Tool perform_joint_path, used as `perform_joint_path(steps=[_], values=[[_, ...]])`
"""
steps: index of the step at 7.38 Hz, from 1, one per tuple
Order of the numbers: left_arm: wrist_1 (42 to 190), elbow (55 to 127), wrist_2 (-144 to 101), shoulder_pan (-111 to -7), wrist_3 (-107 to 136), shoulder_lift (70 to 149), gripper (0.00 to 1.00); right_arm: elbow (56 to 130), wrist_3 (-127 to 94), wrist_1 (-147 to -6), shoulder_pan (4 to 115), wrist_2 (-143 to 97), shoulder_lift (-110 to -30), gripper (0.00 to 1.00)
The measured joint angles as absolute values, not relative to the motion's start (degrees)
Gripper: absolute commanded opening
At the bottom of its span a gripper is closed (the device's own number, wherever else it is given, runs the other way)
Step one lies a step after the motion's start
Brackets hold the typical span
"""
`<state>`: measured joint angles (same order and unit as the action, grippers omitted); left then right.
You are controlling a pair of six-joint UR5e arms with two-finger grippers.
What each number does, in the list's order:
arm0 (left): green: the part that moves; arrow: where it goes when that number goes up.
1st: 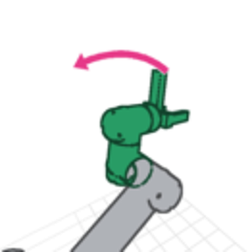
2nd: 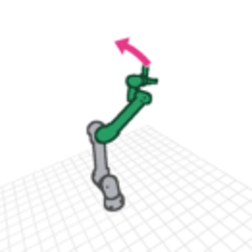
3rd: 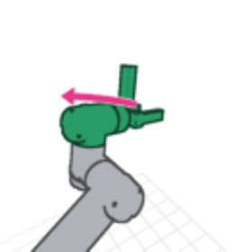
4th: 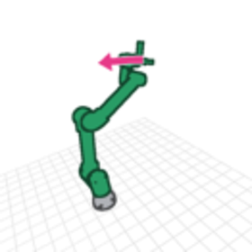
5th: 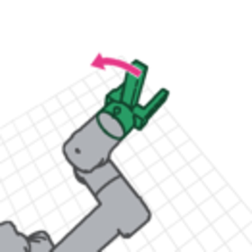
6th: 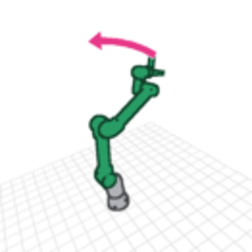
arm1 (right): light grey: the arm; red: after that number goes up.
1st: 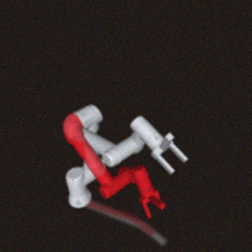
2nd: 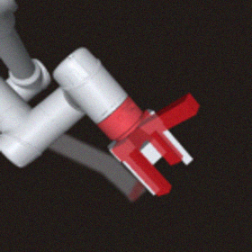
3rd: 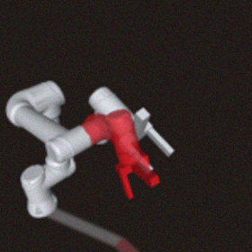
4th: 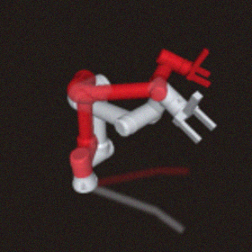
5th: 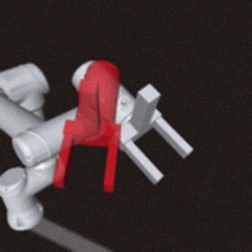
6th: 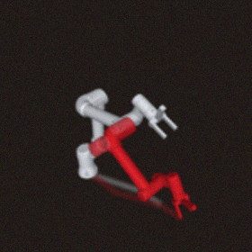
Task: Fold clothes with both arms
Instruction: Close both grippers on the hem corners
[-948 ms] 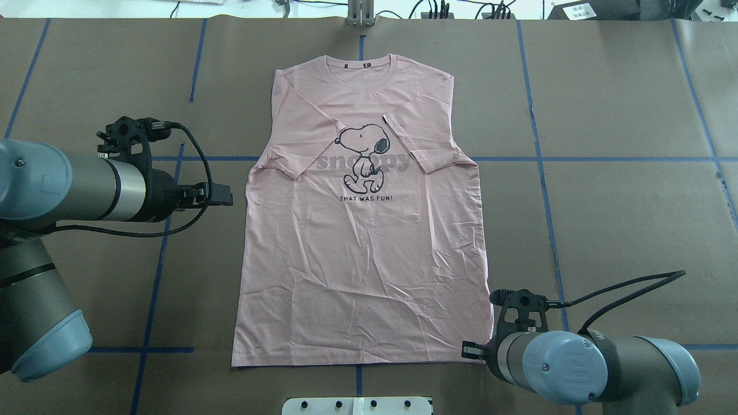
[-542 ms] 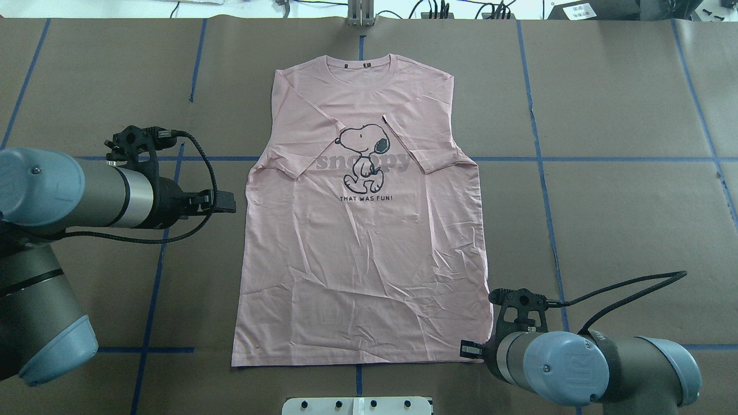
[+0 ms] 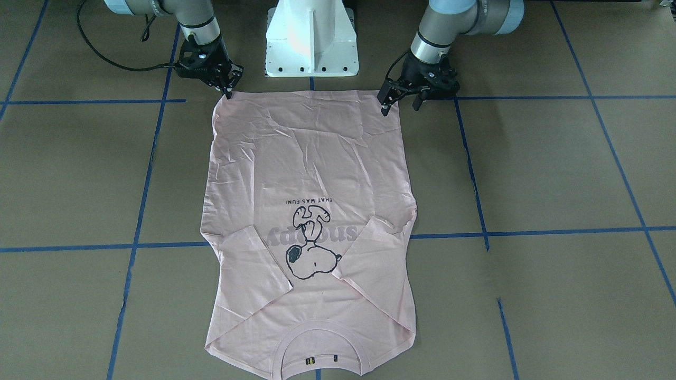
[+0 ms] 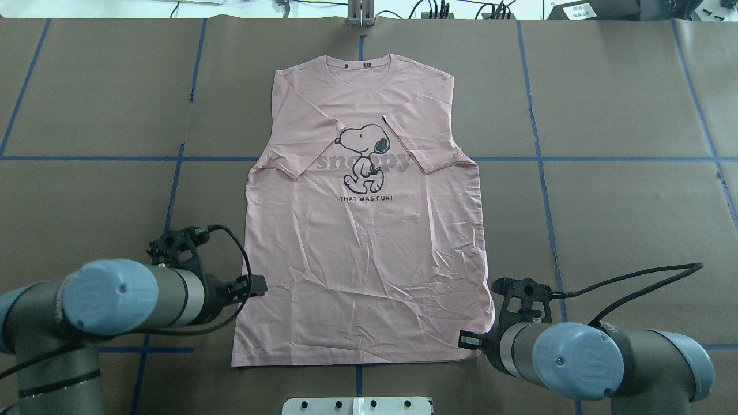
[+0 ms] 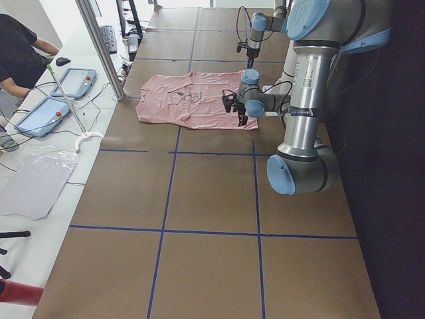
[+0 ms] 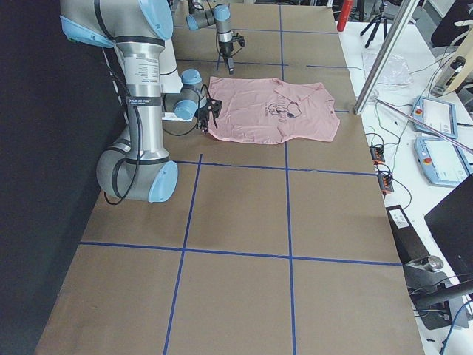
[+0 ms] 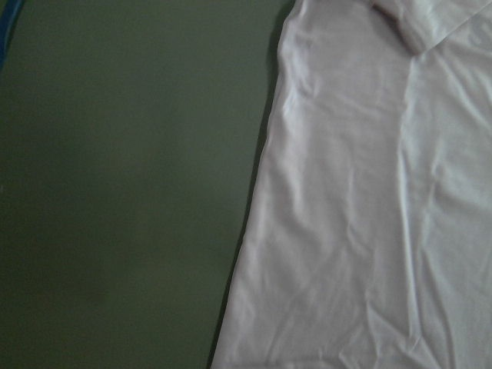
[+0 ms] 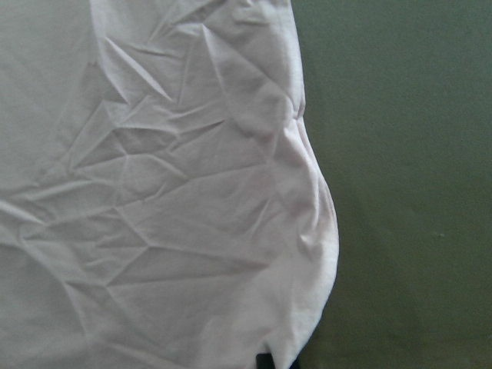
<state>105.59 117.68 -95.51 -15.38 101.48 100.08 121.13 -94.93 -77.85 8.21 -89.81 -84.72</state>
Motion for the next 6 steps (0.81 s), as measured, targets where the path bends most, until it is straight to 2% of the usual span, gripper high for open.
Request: perform_joint_path(steps=[3, 6], values=[[96.81, 119.15, -92.42, -6.54, 112.29, 100.88, 0.98, 121.43, -94.92, -77.79, 8.42, -89.76, -84.34, 0.00], [95.43, 118.59, -91.40, -6.07, 113.50, 101.13, 0.97, 121.46, -94.92, -77.78, 8.46, -89.82, -84.21, 0.00]])
